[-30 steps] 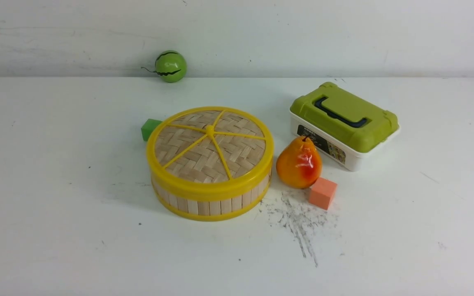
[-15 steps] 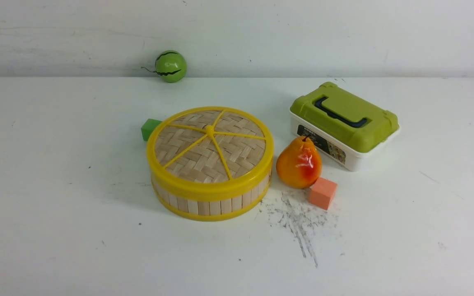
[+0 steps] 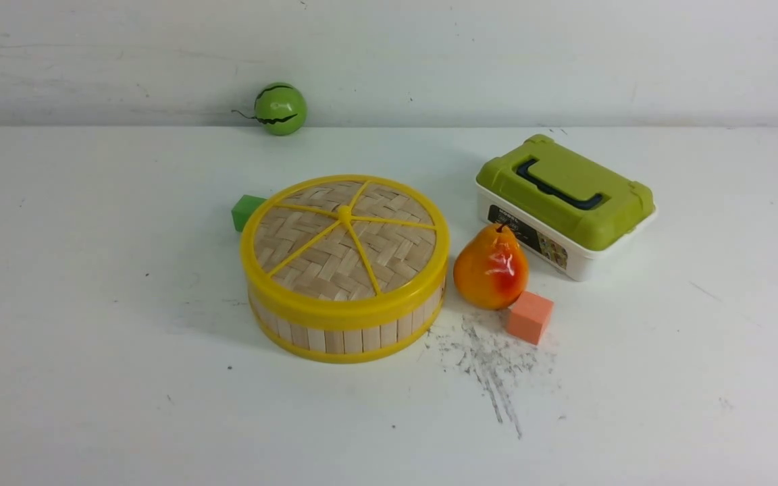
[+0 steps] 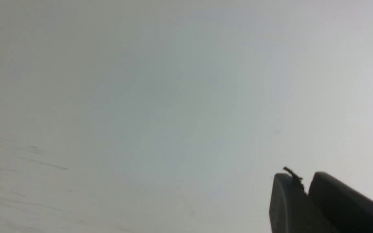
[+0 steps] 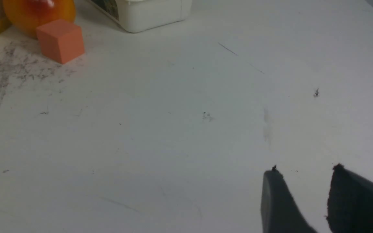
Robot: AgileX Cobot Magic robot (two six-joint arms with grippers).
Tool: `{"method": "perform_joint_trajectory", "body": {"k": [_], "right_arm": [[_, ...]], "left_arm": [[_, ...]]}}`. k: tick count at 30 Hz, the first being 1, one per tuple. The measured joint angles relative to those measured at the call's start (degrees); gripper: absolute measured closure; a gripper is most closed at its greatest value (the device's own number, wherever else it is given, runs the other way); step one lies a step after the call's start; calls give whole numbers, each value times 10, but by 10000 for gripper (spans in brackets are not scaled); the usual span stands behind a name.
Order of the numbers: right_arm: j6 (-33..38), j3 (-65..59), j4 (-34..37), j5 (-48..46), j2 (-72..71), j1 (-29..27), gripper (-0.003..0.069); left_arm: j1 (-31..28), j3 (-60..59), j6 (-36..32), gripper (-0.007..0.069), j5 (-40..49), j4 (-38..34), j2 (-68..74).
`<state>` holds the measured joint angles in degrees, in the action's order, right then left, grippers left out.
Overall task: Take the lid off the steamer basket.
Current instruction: Use the left arm to lift the lid of the steamer
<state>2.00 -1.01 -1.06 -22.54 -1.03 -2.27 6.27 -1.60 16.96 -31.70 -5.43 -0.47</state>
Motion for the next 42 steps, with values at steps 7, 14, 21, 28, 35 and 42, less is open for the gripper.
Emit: {"method": "perform_joint_trajectory", "body": {"k": [7,14,21,28,35,42], "right_arm": [[0,0,0,0,0,0,419],[0,0,0,0,0,0,419],[0,0,0,0,0,0,419],[0,0,0,0,0,0,419],[0,0,0,0,0,0,419],[0,0,0,0,0,0,419]], "left_arm": [[0,154,151,637,239,54,3],[0,346,153,637,557,104,156],[0,388,151,637,646,123,368],[22,452,-33,637,689,-72,578],[97,616,-253,637,787,-263,782],[152,818,-216,637,837,-189,920]]}}
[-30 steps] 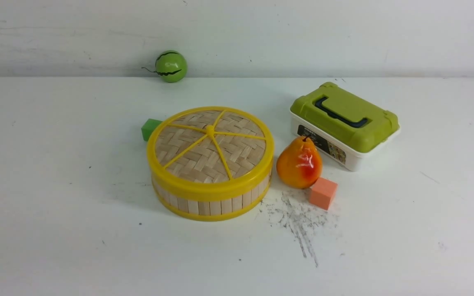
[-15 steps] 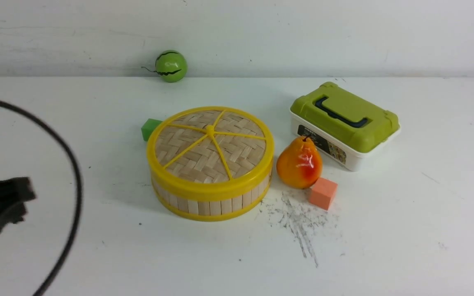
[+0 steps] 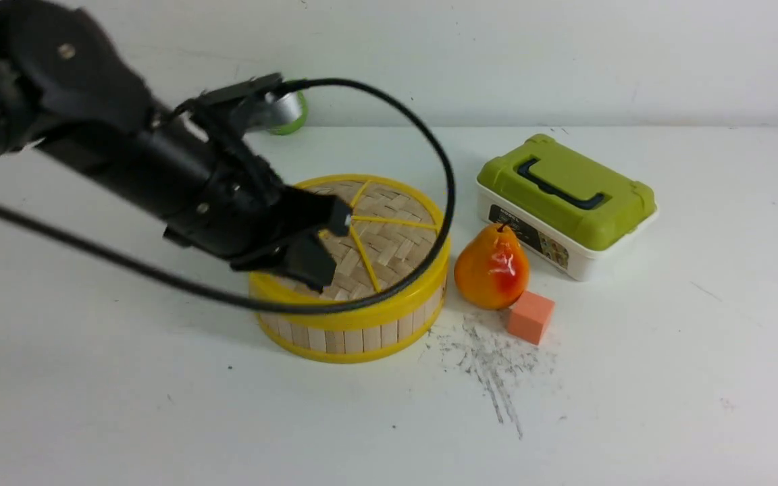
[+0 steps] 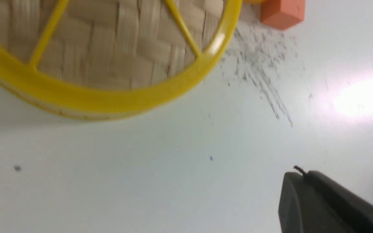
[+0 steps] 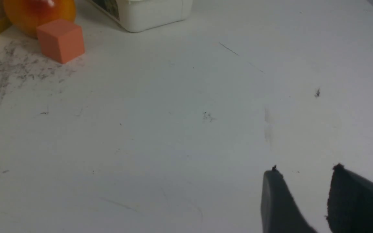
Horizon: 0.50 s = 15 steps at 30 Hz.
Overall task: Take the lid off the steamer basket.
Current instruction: Use the left arm to lift the lid of the steamer
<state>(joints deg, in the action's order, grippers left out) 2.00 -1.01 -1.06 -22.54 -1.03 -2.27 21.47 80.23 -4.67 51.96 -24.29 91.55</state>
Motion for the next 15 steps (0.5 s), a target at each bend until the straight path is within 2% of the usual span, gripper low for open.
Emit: {"method": "perform_joint_trajectory", "body": {"k": [3,7,11,15], "right_arm": [[0,0,0,0,0,0,419],[0,0,0,0,0,0,419],[0,0,0,0,0,0,419],[0,0,0,0,0,0,419]], "left_arm": [[9,81,56,637,6,79,52],[9,168,86,637,9,152,109],[9,228,89,626,16,176,161],[9,288,90,553,37,184,217]]}}
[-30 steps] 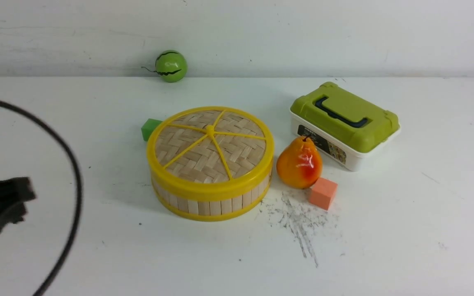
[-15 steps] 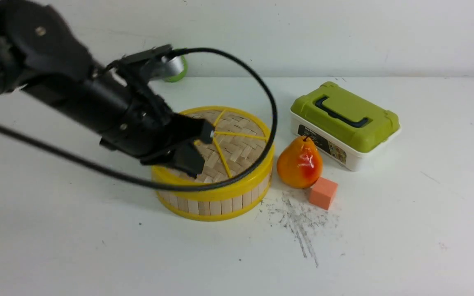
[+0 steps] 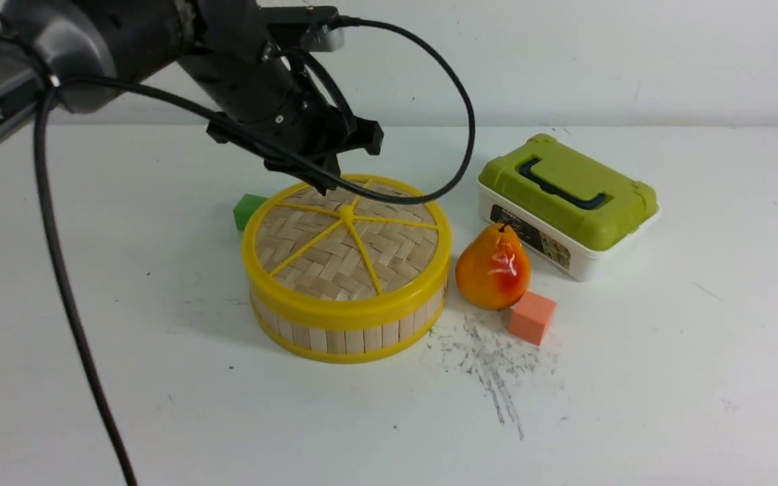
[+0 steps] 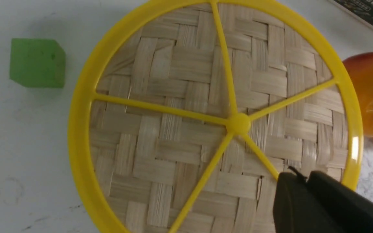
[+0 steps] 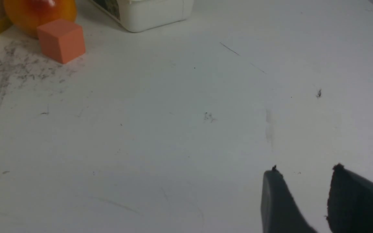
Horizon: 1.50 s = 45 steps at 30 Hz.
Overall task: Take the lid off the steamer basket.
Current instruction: Use the left arm to lift the lid of the steamer
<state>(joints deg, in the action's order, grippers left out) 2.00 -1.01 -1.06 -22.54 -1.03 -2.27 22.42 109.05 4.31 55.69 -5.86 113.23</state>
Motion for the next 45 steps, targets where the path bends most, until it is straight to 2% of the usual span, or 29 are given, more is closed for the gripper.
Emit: {"method": "perform_joint_trajectory", "body": {"k": [5,12,21,45], "right_arm": [[0,0,0,0,0,0,419],[0,0,0,0,0,0,419],[0,0,0,0,0,0,419],[0,0,0,0,0,0,419]], "left_arm": [[11,47,5,460,31,34,53],[17,66,36,390,19,77,87],[17,67,18,386,-34,76,100],[17,68,0,386,-20,68,105]]}}
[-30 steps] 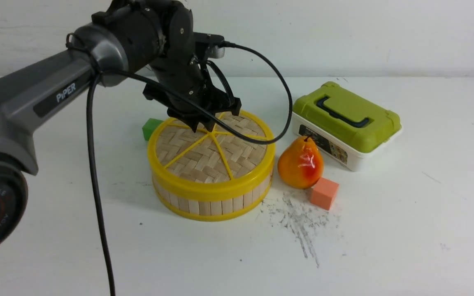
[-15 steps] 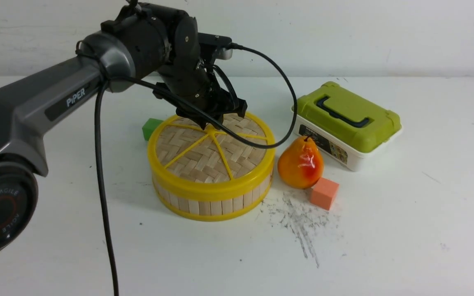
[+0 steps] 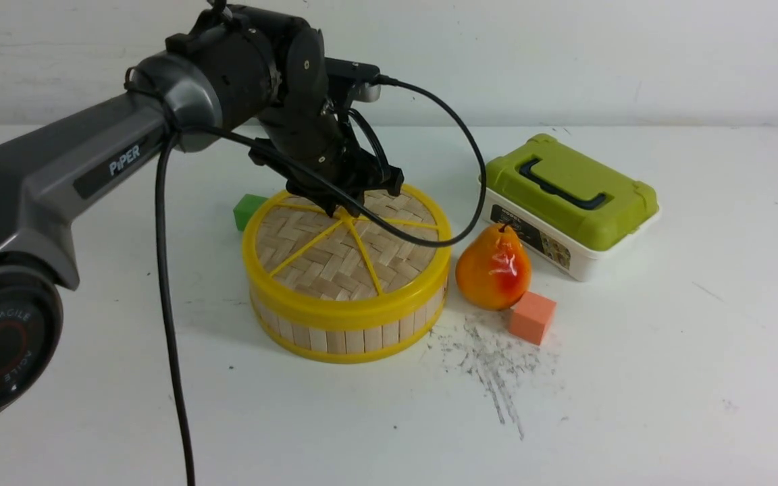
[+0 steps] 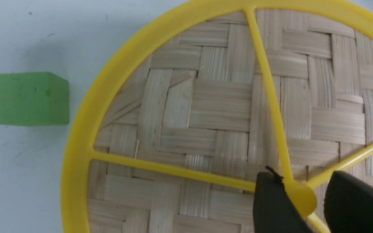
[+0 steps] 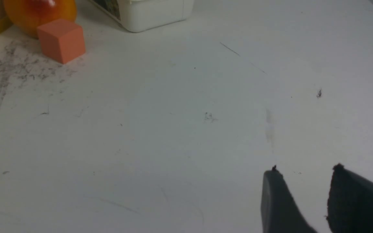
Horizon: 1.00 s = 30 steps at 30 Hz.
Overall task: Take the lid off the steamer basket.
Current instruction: Use the left arm to lift the lid of the steamer
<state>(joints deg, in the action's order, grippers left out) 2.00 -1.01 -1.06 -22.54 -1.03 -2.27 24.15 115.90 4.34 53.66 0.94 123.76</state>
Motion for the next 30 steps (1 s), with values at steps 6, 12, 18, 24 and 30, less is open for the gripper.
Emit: {"method": "perform_joint_trajectory", "body": {"k": [6,12,18,24,30], "right_arm": [[0,0,0,0,0,0,419],[0,0,0,0,0,0,419],[0,0,0,0,0,0,419],[0,0,0,0,0,0,419],[0,0,0,0,0,0,419]], "left_arm": [[0,0,0,386,0,0,7],[0,2,0,391,0,6,17],[1,2,0,464,-2,6,14],[1,2,0,514,0,6,9],[1,1,0,514,0,4,-20]]}}
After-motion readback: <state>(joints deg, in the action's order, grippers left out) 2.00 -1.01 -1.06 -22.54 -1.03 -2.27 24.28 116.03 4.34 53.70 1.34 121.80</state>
